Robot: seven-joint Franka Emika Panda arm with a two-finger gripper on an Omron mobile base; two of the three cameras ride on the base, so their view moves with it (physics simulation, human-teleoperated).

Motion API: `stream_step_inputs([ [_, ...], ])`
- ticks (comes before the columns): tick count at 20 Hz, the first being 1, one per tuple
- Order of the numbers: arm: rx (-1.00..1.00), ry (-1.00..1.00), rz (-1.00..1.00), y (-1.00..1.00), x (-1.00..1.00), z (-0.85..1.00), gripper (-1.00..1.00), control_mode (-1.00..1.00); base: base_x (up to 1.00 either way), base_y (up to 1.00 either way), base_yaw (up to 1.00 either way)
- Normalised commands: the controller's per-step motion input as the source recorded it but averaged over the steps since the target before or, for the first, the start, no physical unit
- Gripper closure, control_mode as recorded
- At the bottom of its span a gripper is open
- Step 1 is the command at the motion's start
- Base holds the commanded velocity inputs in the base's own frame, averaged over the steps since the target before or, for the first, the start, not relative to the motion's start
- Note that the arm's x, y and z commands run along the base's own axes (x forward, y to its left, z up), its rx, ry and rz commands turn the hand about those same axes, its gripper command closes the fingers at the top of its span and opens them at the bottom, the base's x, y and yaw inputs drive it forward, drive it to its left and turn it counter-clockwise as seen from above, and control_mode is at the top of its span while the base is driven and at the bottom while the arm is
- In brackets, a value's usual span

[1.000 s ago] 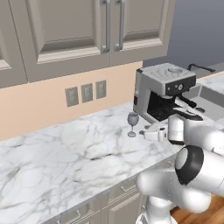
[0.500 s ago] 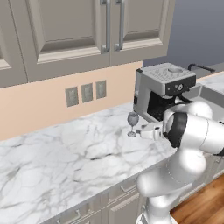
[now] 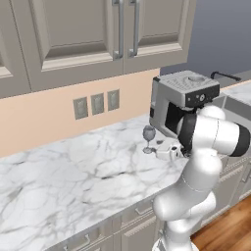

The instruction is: Retrieve the wine glasses from the counter and place one next to each plate.

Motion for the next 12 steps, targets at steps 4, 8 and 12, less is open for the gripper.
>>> stream_step_inputs([
  [4,0.0,0.01,0.0,0.01,0.42,0.0,-1.0,-1.0,0.0,0.0,0.0],
  [8,0.0,0.01,0.0,0.13,0.39,0.0,-1.0,-1.0,0.0,0.0,0.0],
  [12,0.0,0.0,0.0,0.28,0.29,0.0,-1.0,-1.0,0.0,0.0,0.0],
])
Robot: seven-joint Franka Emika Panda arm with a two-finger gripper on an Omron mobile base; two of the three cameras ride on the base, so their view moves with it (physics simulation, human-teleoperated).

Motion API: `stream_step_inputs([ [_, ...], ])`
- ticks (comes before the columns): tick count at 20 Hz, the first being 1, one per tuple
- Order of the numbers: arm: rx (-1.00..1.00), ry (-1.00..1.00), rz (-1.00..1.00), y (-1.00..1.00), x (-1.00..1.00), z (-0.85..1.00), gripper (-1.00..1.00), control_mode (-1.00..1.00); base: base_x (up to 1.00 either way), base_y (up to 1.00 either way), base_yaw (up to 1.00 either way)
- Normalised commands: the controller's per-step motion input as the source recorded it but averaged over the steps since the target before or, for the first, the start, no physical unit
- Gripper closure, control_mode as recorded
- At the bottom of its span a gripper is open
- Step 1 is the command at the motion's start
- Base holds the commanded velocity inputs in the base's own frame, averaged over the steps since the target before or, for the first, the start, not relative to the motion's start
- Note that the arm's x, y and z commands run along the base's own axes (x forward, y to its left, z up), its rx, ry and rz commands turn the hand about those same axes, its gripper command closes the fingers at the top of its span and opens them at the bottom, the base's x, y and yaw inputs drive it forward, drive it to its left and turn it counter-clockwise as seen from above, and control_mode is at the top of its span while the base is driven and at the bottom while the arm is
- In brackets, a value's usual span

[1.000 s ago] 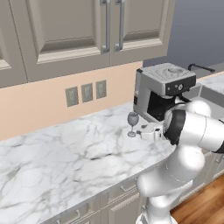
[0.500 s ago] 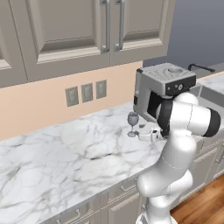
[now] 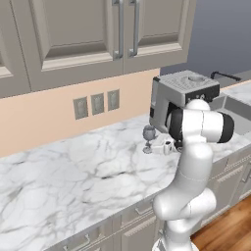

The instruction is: Retrieve the wine glasses from the counter and place one next to each plate.

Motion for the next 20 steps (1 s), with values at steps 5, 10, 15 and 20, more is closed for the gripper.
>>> stream_step_inputs([
  [5,0.01,0.01,0.0,0.13,0.2,-0.1,-1.0,-1.0,0.0,0.0,0.0],
  [10,0.04,0.0,0.0,0.0,0.11,-0.2,-1.0,-1.0,0.0,0.0,0.0],
  [15,0.01,-0.01,0.0,0.03,0.01,-0.03,1.0,-1.0,0.0,0.0,0.0],
  [20,0.0,-0.15,0.0,0.01,-0.1,0.15,1.0,-1.0,0.0,0.0,0.0],
])
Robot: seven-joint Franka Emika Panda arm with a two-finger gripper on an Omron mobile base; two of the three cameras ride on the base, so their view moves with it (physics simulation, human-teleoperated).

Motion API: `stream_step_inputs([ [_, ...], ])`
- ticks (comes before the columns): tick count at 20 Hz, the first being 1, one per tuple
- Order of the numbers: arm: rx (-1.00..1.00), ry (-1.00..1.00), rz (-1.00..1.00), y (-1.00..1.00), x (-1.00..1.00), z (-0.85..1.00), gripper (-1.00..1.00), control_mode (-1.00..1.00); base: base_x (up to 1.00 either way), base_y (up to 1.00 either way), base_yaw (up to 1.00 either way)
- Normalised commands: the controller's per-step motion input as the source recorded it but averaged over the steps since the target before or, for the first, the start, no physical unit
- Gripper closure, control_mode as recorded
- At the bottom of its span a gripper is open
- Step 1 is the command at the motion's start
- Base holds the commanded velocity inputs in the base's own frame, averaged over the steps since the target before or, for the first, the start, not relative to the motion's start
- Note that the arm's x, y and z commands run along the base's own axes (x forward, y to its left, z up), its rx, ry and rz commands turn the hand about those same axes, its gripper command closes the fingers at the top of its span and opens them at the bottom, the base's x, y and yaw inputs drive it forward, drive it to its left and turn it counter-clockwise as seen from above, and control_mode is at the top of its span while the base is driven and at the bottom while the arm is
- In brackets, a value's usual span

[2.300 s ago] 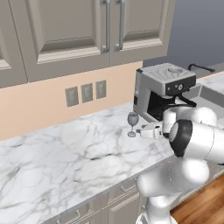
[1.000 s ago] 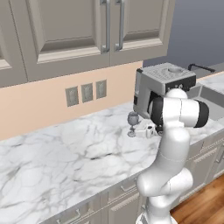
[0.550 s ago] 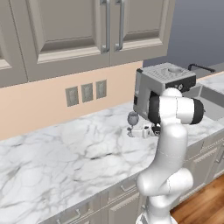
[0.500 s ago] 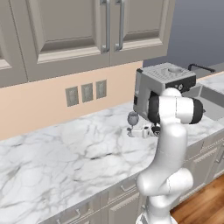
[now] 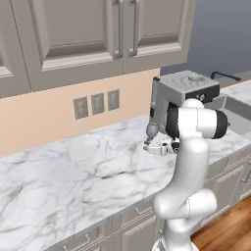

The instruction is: Retrieve the wine glasses from the counter and place one next to each plate.

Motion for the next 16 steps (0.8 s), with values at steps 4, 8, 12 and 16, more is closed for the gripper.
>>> stream_step_inputs([
  [4,0.0,-0.26,0.0,0.13,-0.25,0.28,1.0,-1.0,0.0,0.0,0.0],
  [8,-0.04,-0.45,0.0,0.21,-0.38,0.73,1.0,-1.0,0.0,0.0,0.0],
  [12,-0.09,-0.5,0.0,0.22,-0.49,1.0,1.0,-1.0,0.0,0.0,0.0],
  [16,0.0,-0.13,0.0,0.03,-0.74,1.0,1.0,-1.0,0.0,0.0,0.0],
])
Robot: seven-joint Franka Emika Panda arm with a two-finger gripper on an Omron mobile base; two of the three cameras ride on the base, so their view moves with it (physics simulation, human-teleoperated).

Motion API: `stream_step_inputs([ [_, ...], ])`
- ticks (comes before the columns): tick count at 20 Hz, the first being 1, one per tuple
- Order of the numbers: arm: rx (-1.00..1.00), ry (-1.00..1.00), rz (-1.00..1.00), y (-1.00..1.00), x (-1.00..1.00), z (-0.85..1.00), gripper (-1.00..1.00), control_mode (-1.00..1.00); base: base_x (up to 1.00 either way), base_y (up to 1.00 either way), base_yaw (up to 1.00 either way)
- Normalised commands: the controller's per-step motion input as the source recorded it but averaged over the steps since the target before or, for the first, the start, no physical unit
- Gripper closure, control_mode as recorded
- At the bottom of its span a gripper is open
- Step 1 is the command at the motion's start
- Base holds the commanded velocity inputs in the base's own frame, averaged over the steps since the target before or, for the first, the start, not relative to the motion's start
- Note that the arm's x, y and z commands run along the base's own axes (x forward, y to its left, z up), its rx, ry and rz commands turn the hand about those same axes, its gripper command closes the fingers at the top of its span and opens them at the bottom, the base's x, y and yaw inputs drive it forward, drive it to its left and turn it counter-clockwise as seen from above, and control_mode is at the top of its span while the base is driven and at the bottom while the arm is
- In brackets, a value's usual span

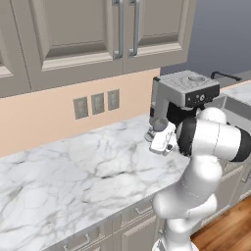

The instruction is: Retrieve the wine glasses from the counter and place one next to each plate.

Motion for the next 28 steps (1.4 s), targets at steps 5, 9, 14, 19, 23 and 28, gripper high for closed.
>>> stream_step_inputs([
  [5,0.0,-0.06,0.0,-0.03,-0.89,1.0,1.0,-1.0,0.0,0.0,0.0],
  [9,0.0,-0.05,0.0,0.0,-0.85,0.94,1.0,-1.0,0.0,0.0,0.0],
  [14,0.0,-0.03,0.0,0.0,-0.9,0.54,1.0,-1.0,0.0,0.0,0.0],
  [19,0.0,0.0,0.0,0.0,-0.63,0.35,1.0,-1.0,0.0,0.0,0.0],
  [23,0.0,-0.03,0.0,-0.03,-0.92,0.33,1.0,-1.0,0.0,0.0,0.0],
  [28,0.0,0.0,0.0,0.0,0.0,0.0,1.0,1.0,-1.0,-0.05,-0.01],
])
